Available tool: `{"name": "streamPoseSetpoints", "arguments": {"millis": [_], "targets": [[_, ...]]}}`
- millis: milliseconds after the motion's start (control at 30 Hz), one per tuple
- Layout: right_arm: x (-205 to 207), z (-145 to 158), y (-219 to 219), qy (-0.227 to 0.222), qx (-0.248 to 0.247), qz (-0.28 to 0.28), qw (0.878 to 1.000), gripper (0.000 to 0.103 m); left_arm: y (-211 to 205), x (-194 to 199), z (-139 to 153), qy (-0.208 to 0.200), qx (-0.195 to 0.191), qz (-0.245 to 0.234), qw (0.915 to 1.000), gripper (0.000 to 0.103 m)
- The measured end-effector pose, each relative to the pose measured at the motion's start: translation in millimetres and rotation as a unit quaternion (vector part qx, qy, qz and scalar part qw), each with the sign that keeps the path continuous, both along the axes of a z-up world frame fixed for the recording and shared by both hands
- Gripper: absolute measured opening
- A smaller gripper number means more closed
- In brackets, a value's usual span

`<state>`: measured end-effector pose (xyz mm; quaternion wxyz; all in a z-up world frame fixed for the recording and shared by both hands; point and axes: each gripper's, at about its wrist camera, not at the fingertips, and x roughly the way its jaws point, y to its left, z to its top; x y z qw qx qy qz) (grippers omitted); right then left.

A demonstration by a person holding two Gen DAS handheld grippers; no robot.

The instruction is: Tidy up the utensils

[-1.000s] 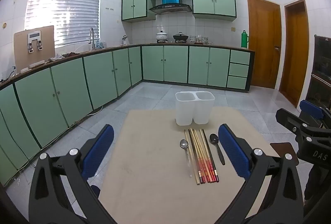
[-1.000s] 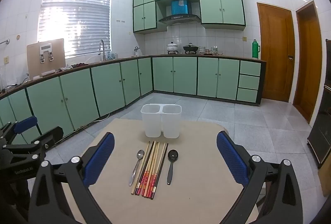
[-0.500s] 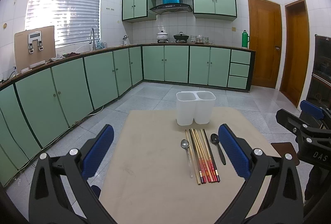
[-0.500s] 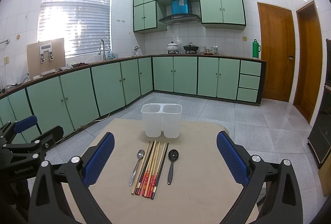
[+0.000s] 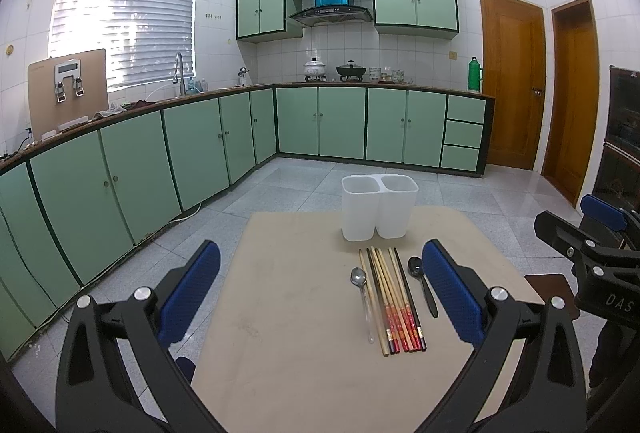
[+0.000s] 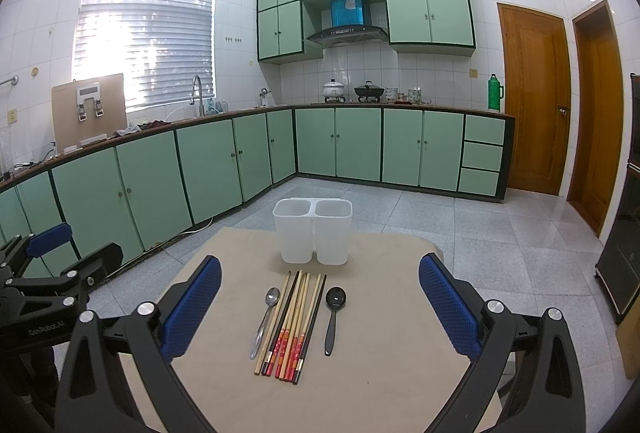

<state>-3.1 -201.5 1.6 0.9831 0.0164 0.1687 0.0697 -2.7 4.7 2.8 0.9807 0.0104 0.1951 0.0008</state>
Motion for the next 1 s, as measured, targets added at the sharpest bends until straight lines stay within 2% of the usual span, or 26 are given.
{"name": "streamPoseSetpoints", "arguments": {"millis": [1000], "targets": [[4.6,-11.0,1.7,0.005,0.002,0.001,1.0,0.097,7.6,4.7,-8.0,0.007,0.001,0.002,1.0,0.098]]}}
